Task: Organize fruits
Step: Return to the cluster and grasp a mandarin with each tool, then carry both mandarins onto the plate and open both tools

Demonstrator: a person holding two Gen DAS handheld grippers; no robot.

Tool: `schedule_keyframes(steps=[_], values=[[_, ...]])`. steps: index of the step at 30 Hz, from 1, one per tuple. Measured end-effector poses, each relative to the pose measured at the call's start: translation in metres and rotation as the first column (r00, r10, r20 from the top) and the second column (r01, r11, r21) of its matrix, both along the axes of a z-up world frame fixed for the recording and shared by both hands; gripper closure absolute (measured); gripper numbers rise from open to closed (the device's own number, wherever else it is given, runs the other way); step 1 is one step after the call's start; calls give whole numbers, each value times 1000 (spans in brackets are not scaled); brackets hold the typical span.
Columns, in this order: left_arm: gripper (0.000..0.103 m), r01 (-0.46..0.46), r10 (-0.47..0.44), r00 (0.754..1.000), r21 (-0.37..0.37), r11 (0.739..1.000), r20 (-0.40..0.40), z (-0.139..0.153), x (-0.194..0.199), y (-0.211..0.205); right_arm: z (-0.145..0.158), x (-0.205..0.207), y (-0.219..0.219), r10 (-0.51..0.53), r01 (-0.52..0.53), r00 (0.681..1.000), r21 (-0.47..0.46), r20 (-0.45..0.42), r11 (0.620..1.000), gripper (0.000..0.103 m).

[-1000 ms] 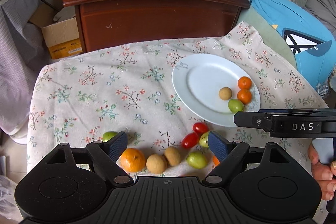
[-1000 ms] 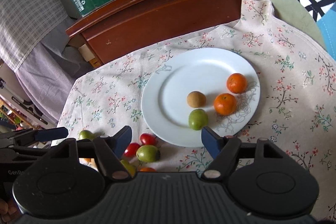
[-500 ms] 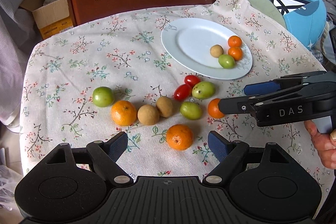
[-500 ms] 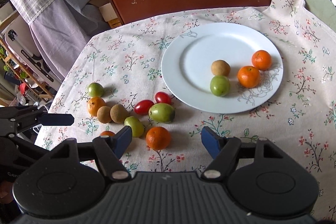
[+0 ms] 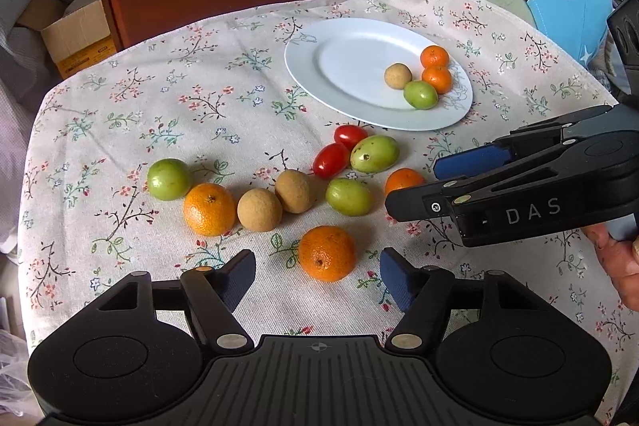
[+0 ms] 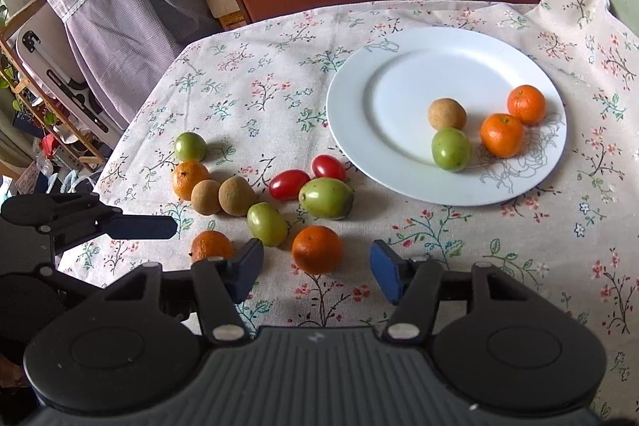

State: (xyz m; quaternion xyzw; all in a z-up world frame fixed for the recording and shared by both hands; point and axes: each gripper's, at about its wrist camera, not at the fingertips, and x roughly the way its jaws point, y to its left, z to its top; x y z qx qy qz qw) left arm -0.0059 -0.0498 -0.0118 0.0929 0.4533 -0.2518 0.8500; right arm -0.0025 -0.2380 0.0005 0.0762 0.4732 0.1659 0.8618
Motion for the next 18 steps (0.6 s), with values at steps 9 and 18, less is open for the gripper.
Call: schedule_keyframes(steps=[9, 18], values=[[59, 12, -12, 1000, 10, 1000, -6, -10, 2, -5, -7, 3, 5, 15, -16, 1000, -28, -5, 999, 68], [73, 25, -25, 999, 9, 1000, 31, -8, 0, -8, -2, 3, 3, 13, -13, 1000, -16, 13, 1000, 74]])
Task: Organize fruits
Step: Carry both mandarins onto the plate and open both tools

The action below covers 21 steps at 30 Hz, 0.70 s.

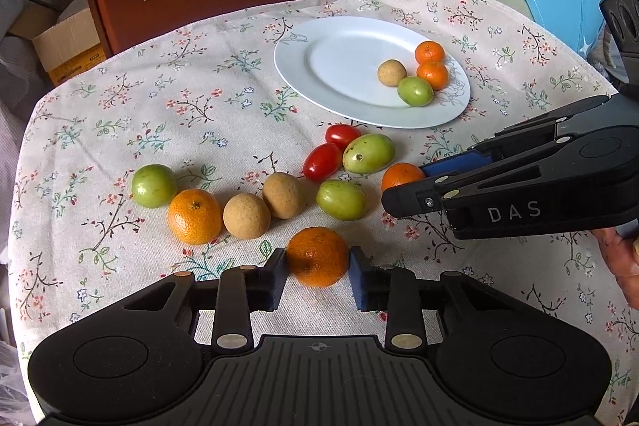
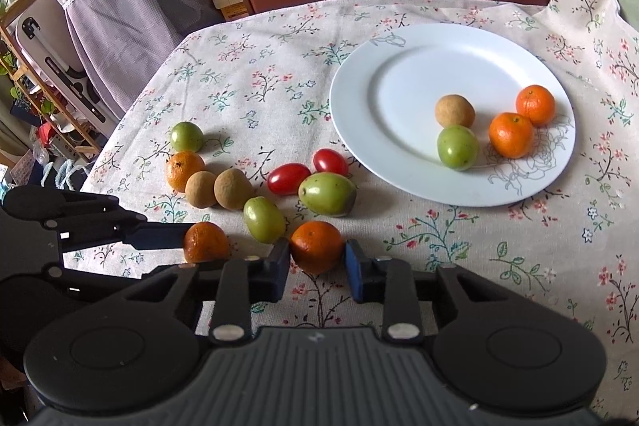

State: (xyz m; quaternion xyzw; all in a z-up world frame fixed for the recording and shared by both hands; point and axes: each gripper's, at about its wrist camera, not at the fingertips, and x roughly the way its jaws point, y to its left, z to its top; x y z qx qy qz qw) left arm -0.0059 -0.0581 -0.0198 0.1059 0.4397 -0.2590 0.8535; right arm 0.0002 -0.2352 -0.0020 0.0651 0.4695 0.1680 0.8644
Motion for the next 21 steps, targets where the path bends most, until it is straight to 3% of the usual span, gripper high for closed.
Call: schedule_keyframes(steps=[6, 12, 17, 21], values=[[73, -1, 3, 999, -58, 998, 46, 22, -1, 0, 22, 1, -9, -18, 15, 998, 49, 62, 999, 74], [73, -32, 46, 995, -143, 989, 94, 44, 15, -2, 44, 11, -31, -114, 103, 985, 92, 128, 990, 74], [73, -48, 70, 986, -149, 988, 151, 54, 30, -9, 60, 18, -48, -183, 162, 968, 129, 174, 978, 74], [73, -60, 86, 986, -173, 983, 145, 58, 37, -11, 69, 22, -54, -214, 186, 956, 148, 200, 971, 74]])
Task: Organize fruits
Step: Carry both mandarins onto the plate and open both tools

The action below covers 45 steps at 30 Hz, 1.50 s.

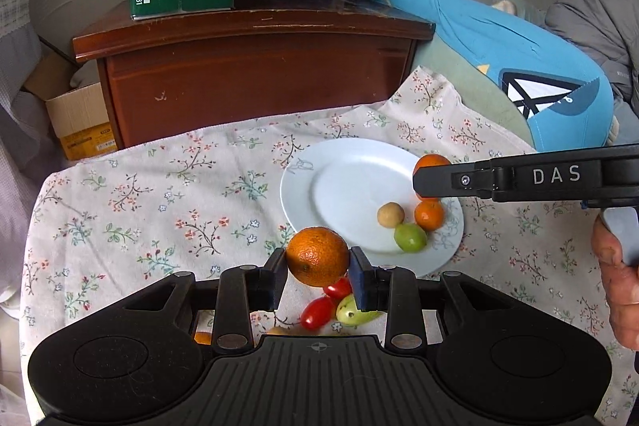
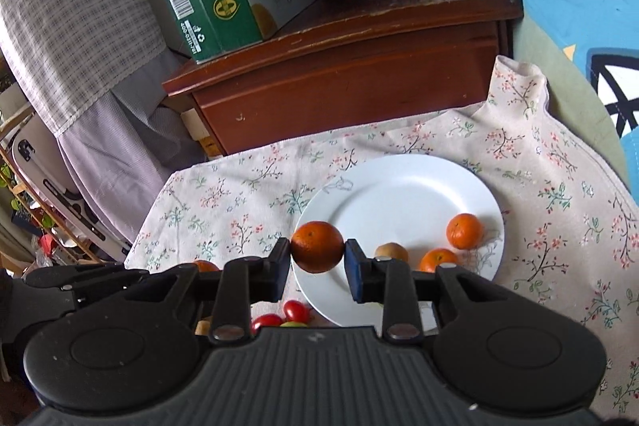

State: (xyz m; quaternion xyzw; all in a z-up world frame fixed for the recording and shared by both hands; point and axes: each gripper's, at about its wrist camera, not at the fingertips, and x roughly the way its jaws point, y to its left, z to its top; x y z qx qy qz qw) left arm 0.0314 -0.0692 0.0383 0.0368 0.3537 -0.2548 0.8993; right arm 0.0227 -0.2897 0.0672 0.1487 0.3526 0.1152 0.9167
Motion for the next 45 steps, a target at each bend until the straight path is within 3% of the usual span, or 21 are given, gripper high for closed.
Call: schedule_keyframes(steps=[17, 38, 43, 45], values=[[73, 16, -16, 1000, -11, 1000, -25, -12, 32, -24, -17, 34, -27, -143, 143, 989, 29, -32, 989, 74], [73, 27, -25, 998, 26, 999, -64, -45, 69, -56, -61, 71, -40, -196, 201, 971, 24, -135, 979, 71], [70, 6, -6, 999, 10, 1000, -38, -35, 68, -54, -55, 71, -45, -227, 233, 968, 46, -110, 971, 69], [64, -8, 8, 999, 8, 1000, -37, -29, 69, -53, -52, 70, -46, -233, 239, 967, 45, -101, 970, 68]])
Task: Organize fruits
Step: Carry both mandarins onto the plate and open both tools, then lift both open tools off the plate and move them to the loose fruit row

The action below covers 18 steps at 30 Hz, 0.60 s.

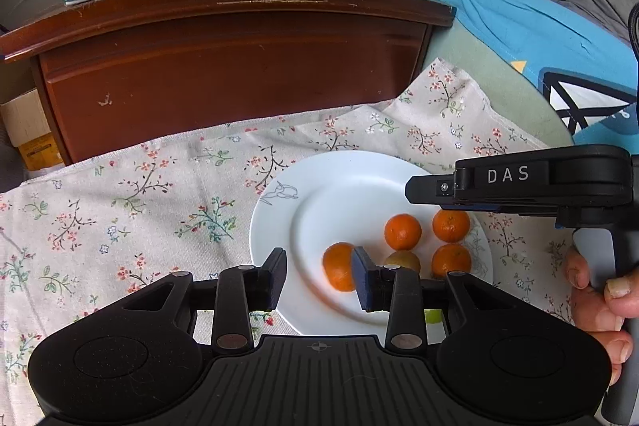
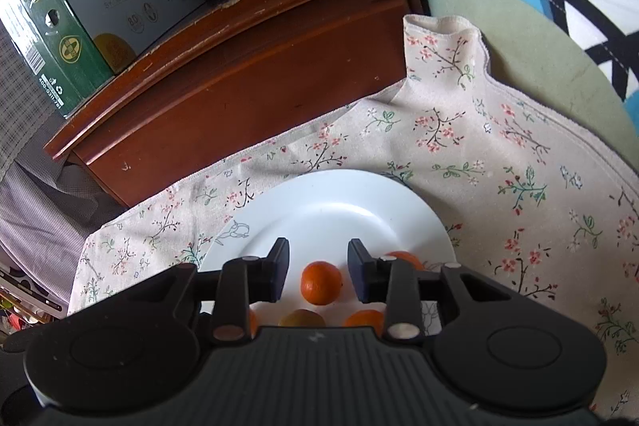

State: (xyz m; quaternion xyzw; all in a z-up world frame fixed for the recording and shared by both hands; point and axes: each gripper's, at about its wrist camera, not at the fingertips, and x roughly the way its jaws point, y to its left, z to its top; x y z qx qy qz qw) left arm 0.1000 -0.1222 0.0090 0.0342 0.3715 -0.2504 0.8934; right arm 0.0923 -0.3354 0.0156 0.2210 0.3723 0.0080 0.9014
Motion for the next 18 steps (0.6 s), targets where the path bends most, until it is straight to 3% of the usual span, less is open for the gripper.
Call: schedule_keyframes(steps=[2, 3, 18], values=[[40, -26, 26, 1000, 9, 1000, 13, 8, -1, 3, 4, -1, 0, -5, 5, 1000, -1, 8, 1000, 63], [38, -34, 33, 999, 12, 999, 21, 10, -2, 5, 6, -2, 1, -5, 5, 1000, -4, 12, 1000, 61], [37, -56, 55, 998, 135, 989, 10, 39, -32, 58, 28, -38, 32, 66, -66, 998, -51, 4, 997, 53]])
